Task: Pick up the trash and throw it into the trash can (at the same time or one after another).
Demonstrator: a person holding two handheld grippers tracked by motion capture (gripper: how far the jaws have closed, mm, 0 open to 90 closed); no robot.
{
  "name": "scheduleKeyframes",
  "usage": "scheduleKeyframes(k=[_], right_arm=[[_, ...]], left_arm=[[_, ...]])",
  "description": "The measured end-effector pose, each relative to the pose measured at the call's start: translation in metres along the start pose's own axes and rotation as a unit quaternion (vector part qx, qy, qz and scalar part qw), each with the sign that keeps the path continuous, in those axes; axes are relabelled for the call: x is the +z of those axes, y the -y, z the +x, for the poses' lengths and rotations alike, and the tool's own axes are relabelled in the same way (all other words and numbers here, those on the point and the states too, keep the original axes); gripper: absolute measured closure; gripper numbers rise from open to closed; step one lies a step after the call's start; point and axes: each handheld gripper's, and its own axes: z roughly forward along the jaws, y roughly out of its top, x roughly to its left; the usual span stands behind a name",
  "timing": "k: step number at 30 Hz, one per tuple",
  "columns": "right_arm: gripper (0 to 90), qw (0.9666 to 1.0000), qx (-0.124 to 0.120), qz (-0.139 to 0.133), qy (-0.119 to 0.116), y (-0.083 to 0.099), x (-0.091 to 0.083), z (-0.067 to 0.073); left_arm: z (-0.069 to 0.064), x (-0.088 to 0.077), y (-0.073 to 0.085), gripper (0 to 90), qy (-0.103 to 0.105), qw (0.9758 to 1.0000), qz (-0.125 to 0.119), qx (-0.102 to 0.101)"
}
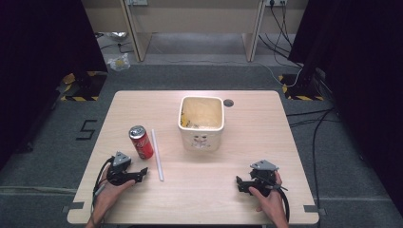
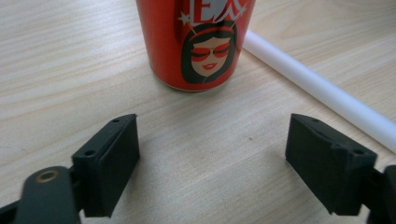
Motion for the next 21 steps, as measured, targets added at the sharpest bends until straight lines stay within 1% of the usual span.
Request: scheduleKeyframes(k=[2, 6, 9, 13, 18, 21], right_arm=[[0.2, 1.0, 0.0, 0.0, 0.0, 0.0, 0.0, 0.0], [0.2, 1.0, 0.0, -0.001, 0.0, 0.0, 0.0, 0.0], [0.2, 1.0, 0.0, 0.0, 0.0, 0.0, 0.0, 0.0], [0.3, 1.0, 0.0, -0.001, 0.0, 0.0, 0.0, 0.0], [0.2, 1.0, 0.0, 0.0, 0.0, 0.0, 0.0, 0.0], [0.2, 1.0, 0.0, 0.0, 0.0, 0.0, 0.0, 0.0]], left_arm=[[0.001, 0.0, -0.001, 18.2, 0.0, 1.0, -0.003, 0.002], [0.003, -0.003, -0.007, 18.2, 0.001, 0.9999, -0.011, 0.0], [0.004, -0.007, -0.013, 18.2, 0.0, 0.9997, -0.025, 0.001], [0.005, -0.01, -0.02, 18.2, 0.004, 0.9995, -0.031, 0.0], [0.005, -0.012, -0.027, 18.2, 0.003, 0.9992, -0.039, 0.001], [0.005, -0.011, -0.031, 18.2, 0.007, 0.9991, -0.042, -0.001]])
